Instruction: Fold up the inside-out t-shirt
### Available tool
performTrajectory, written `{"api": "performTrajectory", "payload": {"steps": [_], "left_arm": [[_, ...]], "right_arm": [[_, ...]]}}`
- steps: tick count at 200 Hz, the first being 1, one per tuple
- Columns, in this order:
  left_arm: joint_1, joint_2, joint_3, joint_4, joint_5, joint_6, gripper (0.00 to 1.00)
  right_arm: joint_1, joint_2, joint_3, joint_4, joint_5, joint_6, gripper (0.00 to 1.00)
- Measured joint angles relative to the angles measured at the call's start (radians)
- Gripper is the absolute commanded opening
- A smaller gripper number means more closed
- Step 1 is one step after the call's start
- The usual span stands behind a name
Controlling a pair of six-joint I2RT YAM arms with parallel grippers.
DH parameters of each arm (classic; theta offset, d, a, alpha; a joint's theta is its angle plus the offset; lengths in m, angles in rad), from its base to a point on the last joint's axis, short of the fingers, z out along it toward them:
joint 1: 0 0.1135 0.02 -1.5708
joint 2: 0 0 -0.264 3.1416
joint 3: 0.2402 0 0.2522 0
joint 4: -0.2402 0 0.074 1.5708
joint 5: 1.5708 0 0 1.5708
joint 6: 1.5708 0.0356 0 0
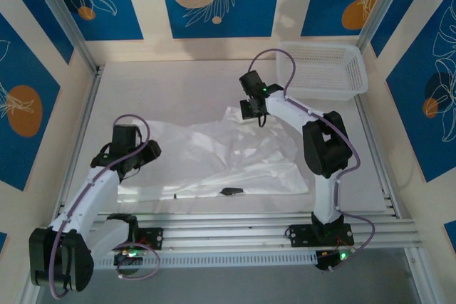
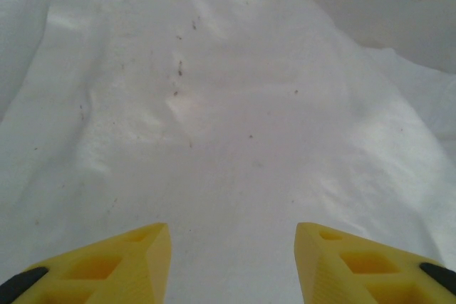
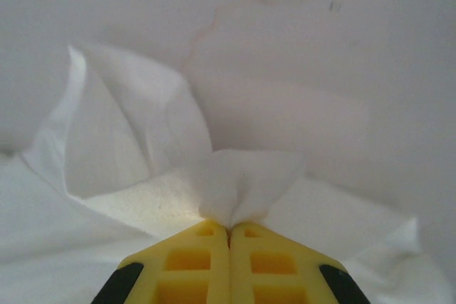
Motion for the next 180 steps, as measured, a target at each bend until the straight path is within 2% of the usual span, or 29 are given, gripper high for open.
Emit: {"api": "performTrajectory", "payload": {"steps": [3,9,12,20,41,56,72,102,119,154,180], "left_arm": [[0.0,0.001,0.0,0.0,0.0,0.0,0.5],[0.0,0.007,0.0,0.002,0.0,0.0,0.51],[0.0,0.01,0.0,0.003,0.0,0.0,0.51],[0.0,0.028,0.005,0.004,0.001,0.002,0.51],[0.0,0.093,0.041,-0.002,-0.002,0.019,0.51],[-0.001,0.113,0.068,-0.008,-0.013,0.036,0.51],[-0.001,0.102,0.078,-0.012,-0.03,0.05,0.52],[-0.001,0.077,0.078,-0.013,-0.04,0.053,0.52],[-0.001,0.083,0.078,-0.011,-0.04,0.053,0.52],[-0.001,0.11,0.078,-0.012,-0.037,0.053,0.52],[-0.001,0.108,0.078,-0.012,-0.037,0.053,0.52]], "right_arm": [[-0.002,0.007,0.016,0.002,0.011,-0.006,0.21],[-0.005,0.022,0.045,0.005,0.024,-0.009,0.46],[-0.006,0.029,0.061,0.007,0.031,-0.011,0.54],[-0.014,0.063,0.118,0.009,0.043,-0.016,0.64],[-0.043,0.175,0.302,-0.03,0.066,-0.015,0.66],[-0.062,0.204,0.343,-0.058,0.072,-0.008,0.67],[-0.079,0.184,0.295,-0.078,0.074,0.004,0.67],[-0.129,0.058,0.039,-0.068,0.031,0.014,0.67],[-0.156,0.022,-0.04,-0.071,0.001,0.012,0.66],[-0.182,0.026,-0.054,-0.069,-0.011,-0.022,0.66],[-0.179,0.094,0.018,-0.073,-0.014,-0.044,0.64]]}}
